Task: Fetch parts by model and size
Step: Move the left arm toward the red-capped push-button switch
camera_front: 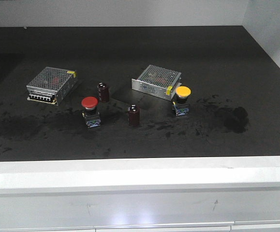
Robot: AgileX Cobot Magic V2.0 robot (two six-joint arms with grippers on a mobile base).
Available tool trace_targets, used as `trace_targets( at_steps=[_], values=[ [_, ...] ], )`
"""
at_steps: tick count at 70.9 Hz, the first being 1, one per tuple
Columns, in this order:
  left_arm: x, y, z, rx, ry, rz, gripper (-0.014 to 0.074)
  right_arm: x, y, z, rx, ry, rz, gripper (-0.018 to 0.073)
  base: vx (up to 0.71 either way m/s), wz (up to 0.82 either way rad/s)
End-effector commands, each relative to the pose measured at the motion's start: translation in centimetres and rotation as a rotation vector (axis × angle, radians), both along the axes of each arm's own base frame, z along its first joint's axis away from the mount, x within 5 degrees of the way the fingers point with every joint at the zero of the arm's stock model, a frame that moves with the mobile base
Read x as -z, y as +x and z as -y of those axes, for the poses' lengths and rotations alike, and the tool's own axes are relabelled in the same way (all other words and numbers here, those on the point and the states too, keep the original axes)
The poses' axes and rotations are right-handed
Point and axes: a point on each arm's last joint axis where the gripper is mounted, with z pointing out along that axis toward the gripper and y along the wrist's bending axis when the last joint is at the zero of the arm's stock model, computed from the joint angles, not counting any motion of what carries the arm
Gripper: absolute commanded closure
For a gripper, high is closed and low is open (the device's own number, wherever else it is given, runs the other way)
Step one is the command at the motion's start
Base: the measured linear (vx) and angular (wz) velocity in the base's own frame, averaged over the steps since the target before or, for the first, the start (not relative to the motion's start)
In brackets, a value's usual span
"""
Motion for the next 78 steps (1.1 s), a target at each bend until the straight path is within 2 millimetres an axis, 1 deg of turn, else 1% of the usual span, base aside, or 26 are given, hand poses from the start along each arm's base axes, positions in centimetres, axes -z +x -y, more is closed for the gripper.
trace_targets(
  at_steps=[1, 51, 66, 71, 73, 78],
  values=[
    [-1.2, -0.2, 0.0, -0.001, -0.008, 0.103, 0.0603, -0.5, -0.1, 0.0, 0.008, -0.014, 0.077, 0.0569, 0.00, 0.00],
    [-1.2, -0.2, 0.0, -0.001, -0.008, 0.103, 0.0603, -0.5, -0.1, 0.0, 0.008, -0.014, 0.075, 0.0569, 0.00, 0.00],
    [-1.6, -0.3, 0.0, -0.001, -0.008, 0.144, 0.0603, -0.5, -0.1, 0.0, 0.008, -0.014, 0.076, 0.0569, 0.00, 0.00],
    [-1.9, -0.4, 0.0, -0.001, -0.008, 0.183, 0.0603, -1.0, -0.1, 0.0, 0.008, -0.018, 0.119, 0.0569, 0.00, 0.00],
    [-2.2, -0.4, 0.0, 0.000, -0.010, 0.209, 0.0603, -1.4, -0.2, 0.0, 0.009, -0.025, 0.166, 0.0569, 0.00, 0.00],
    [-3.6, -0.8, 0.0, 0.000, -0.007, 0.296, 0.0603, -2.4, -0.4, 0.1, 0.008, 0.020, 0.261, 0.0569, 0.00, 0.00]
  ],
)
